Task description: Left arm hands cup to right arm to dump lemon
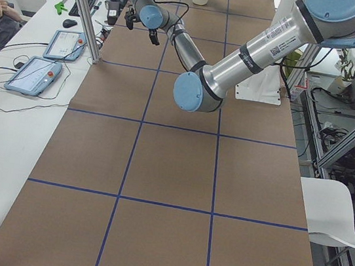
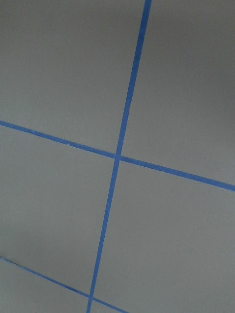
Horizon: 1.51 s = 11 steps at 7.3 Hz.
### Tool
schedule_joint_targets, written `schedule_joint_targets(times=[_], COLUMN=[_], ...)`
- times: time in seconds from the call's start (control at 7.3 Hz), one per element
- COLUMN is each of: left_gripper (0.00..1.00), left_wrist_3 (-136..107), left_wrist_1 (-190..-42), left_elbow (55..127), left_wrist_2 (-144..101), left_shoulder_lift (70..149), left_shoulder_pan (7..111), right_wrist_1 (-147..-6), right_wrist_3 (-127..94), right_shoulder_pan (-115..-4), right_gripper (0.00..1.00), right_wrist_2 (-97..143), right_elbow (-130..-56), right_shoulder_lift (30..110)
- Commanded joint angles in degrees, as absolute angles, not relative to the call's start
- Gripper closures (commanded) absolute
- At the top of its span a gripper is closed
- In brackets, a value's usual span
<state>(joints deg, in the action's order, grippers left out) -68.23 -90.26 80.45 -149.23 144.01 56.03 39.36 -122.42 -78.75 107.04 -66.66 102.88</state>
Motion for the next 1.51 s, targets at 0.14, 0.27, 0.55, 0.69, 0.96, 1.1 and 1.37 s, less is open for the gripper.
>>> schedule_joint_targets(times=[0.14, 0.27, 0.55, 0.69, 0.96, 1.1, 1.37], left_gripper=[0.00, 0.00, 0.00, 0.00, 0.00, 0.00, 0.00], left_wrist_3=[-68.2, -68.2, -68.1, -68.1, -68.1, -68.1, -68.1], left_wrist_1=[-90.3, -90.3, -90.3, -90.3, -90.3, -90.3, -90.3], left_elbow=[80.6, 80.6, 80.6, 80.5, 80.6, 80.6, 80.6], left_wrist_2=[-149.2, -149.2, -148.7, -148.7, -148.7, -148.6, -148.6], left_shoulder_lift=[144.1, 144.1, 144.1, 144.1, 144.2, 144.1, 144.2], left_shoulder_pan=[55.9, 55.9, 55.7, 55.6, 55.5, 55.5, 55.5], right_wrist_1=[43.2, 44.8, 47.9, 49.6, 51.3, 51.3, 51.4], right_wrist_3=[-134.3, -137.1, -144.5, -145.4, -149.8, -150.1, -154.5], right_shoulder_pan=[-78.9, -79.2, -79.4, -79.4, -79.4, -79.4, -79.3], right_gripper=[1.00, 1.00, 1.00, 1.00, 1.00, 1.00, 1.00], right_wrist_2=[106.7, 106.3, 102.7, 102.1, 100.6, 100.6, 100.6], right_elbow=[-63.6, -63.5, -63.5, -62.3, -60.0, -59.3, -59.2], right_shoulder_lift=[102.6, 102.7, 102.7, 102.7, 102.7, 102.7, 102.6])
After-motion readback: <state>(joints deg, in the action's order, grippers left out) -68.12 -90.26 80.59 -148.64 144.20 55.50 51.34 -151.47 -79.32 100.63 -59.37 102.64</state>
